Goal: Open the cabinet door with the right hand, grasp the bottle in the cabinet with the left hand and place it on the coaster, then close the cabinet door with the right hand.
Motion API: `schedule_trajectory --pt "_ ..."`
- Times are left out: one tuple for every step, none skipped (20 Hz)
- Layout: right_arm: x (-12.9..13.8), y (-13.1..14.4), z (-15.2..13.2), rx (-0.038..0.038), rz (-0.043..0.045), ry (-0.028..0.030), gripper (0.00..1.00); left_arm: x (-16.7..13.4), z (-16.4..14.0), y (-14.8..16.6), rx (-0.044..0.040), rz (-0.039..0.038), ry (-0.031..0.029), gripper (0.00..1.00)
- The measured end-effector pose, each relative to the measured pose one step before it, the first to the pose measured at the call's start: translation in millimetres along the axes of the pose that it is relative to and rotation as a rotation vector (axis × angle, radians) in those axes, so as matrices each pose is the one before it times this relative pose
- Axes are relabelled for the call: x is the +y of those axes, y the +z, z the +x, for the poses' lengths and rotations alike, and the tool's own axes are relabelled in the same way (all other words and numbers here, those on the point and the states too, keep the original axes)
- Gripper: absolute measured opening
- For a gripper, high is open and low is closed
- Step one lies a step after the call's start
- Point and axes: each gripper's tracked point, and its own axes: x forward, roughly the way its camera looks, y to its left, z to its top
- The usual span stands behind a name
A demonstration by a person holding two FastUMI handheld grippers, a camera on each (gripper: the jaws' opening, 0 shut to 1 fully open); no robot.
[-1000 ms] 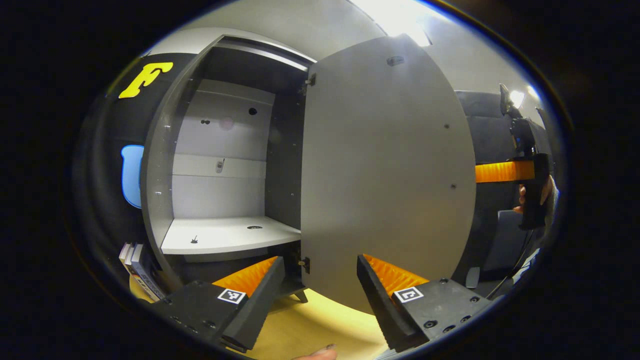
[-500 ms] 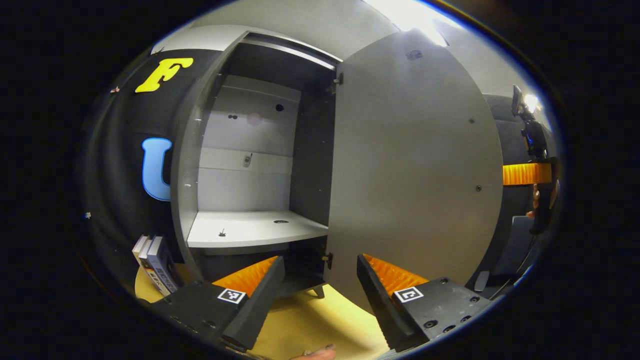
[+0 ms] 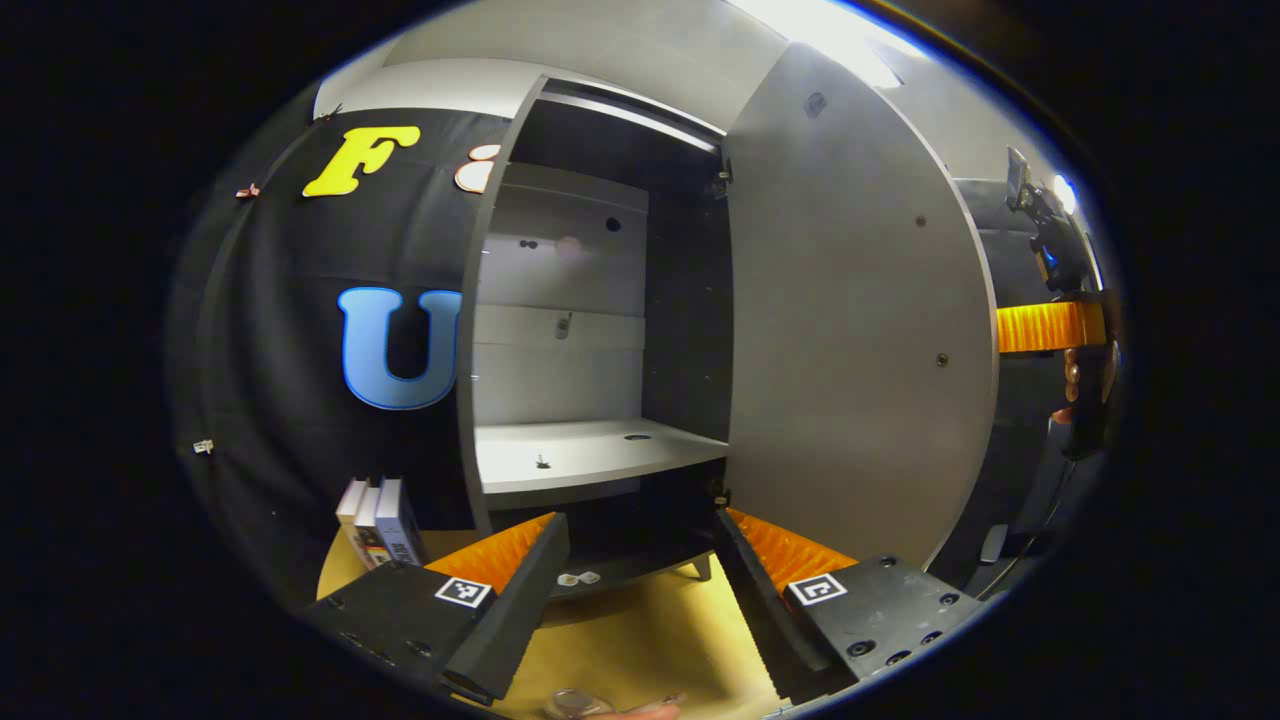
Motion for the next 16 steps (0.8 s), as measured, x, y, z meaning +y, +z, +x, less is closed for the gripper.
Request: schedule_trajectory --pt "6.12 -0.78 8.02 -0.00297 0.01097 0.01029 0.95 7.92 -4.77 -0.52 0.00207 0.00402 0.00960 0.92" --pt "6.02 -1.66 8.47 -0.00214 0.01410 0.01075 0.95 7.36 -4.51 0.73 0.00164 0.00198 0.00904 0.92" --pt "7.90 -1.63 8.14 -0.00184 0.01464 0.01217 0.95 6.67 -4.32 -1.19 0.00464 0.00129 0.00977 0.92" --pt "8.16 -1.22 8.70 -0.00235 0.01220 0.01440 0.95 6.04 -5.10 -0.11 0.00488 0.00287 0.00684 0.92" --pt "9.31 -2.98 9.26 -0.00164 0.00679 0.02022 0.95 5.68 -4.45 -1.03 0.00816 0.00247 0.00815 0.92" --pt "13.28 -2.52 9.29 -0.00102 -0.00453 0.02890 0.95 6.10 -5.47 -1.35 0.00648 0.00202 0.01038 0.92" --pt "7.91 2.71 10.71 -0.00152 -0.01129 0.01359 0.96 8.57 -4.07 -0.74 0.00532 -0.00054 0.01639 0.92" --pt "2.33 0.81 4.30 -0.00185 -0.01415 0.01492 0.96 6.98 -5.21 -0.68 0.01061 -0.00838 0.01329 0.92" --pt "0.97 -1.65 2.13 -0.00432 -0.00826 0.01583 0.97 4.29 -3.11 -2.34 0.00974 -0.01189 0.00871 0.92" --pt "0.38 1.22 1.35 -0.00440 -0.00724 0.01080 0.97 4.53 -4.28 1.34 0.00553 -0.01576 0.01078 0.92" --pt "-1.21 -0.17 0.28 0.00087 -0.01189 0.00349 0.97 5.27 -3.95 2.26 -0.00040 -0.02015 0.01625 0.92" --pt "-3.48 -0.56 -1.54 0.00237 -0.01213 -0.00554 0.96 4.20 -4.20 2.46 0.00070 -0.02346 0.01594 0.92" --pt "-6.85 1.53 1.18 -0.00198 -0.01721 -0.01220 0.97 2.01 -3.19 1.08 -0.00185 -0.02241 0.01587 0.92" --pt "-8.96 0.95 -0.23 -0.00436 -0.01597 -0.01616 0.97 0.02 -2.03 3.76 -0.00758 -0.01722 0.01676 0.92" --pt "-10.17 -0.14 2.53 -0.00430 -0.01727 -0.02472 0.97 -0.17 0.83 2.13 -0.00896 -0.00999 0.01690 0.84" --pt "-13.50 -1.47 1.27 0.00029 -0.02286 -0.03596 0.97 -0.88 0.67 1.22 -0.00537 0.00068 0.02221 0.88"
